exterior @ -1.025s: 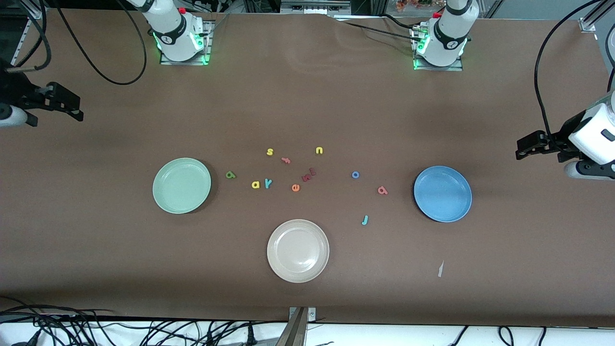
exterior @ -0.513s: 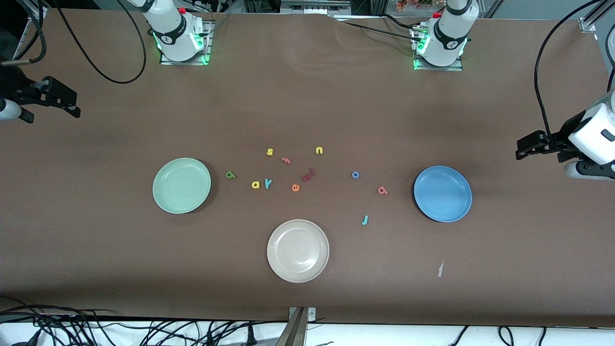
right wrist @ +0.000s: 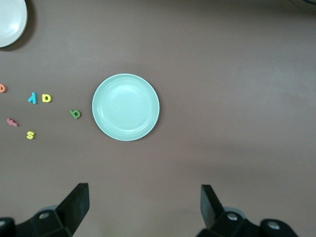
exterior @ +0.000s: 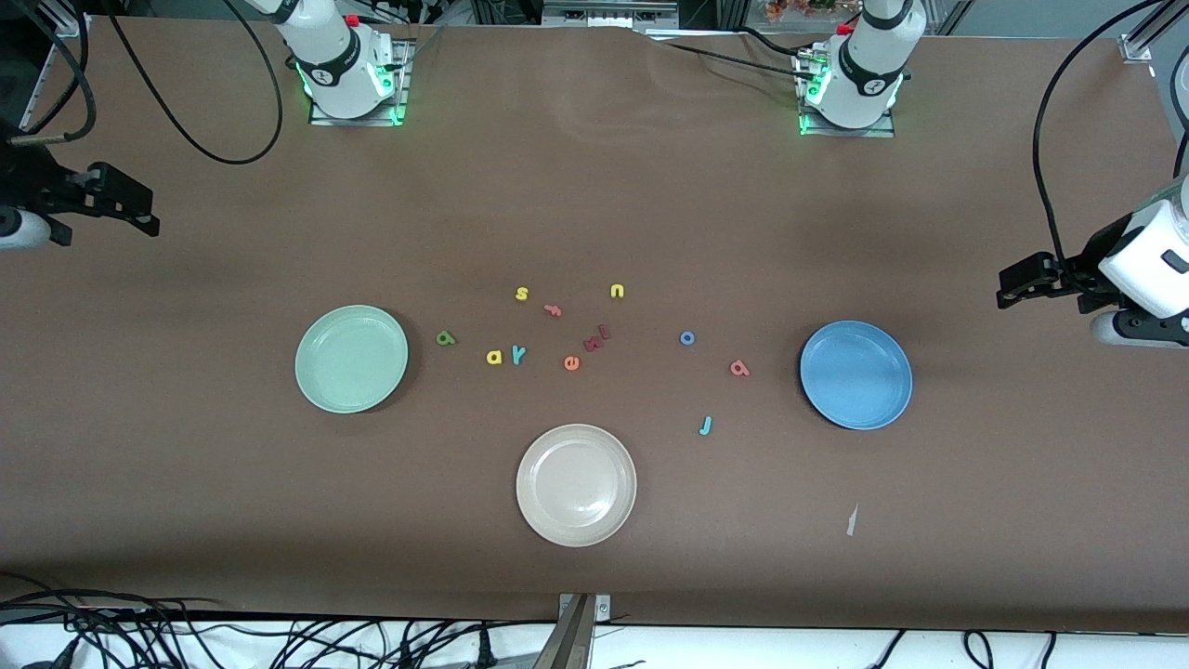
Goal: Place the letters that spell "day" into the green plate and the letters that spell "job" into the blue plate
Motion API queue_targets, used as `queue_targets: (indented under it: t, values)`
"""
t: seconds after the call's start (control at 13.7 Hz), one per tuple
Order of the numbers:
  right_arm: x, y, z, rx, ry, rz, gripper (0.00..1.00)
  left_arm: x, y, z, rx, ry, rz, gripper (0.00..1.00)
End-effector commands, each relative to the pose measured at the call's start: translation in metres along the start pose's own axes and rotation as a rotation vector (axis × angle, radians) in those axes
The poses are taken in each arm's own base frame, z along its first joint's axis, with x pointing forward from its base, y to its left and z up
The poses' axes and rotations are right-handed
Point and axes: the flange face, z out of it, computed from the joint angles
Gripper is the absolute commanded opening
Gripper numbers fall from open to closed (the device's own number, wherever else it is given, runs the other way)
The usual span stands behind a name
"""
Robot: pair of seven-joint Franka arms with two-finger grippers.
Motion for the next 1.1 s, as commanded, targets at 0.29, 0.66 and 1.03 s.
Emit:
queue_targets:
  t: [0.29,0.66,1.03]
  values:
    - [0.004,-0.004,0.013,0.015,-0.029,-0.009,1.0,0.001,-0.002,-0.004,-0.003,-0.008,-0.002,1.0]
    - [0.005,-0.004,0.015,0.015,-0.031,-0.014,1.0,0.0,-0.001,-0.004,-0.004,-0.012,-0.001,1.0]
    - [0.007,-0.004,0.018,0.015,-0.032,-0.012,1.0,0.0,-0.001,-0.004,-0.002,-0.015,-0.001,1.0]
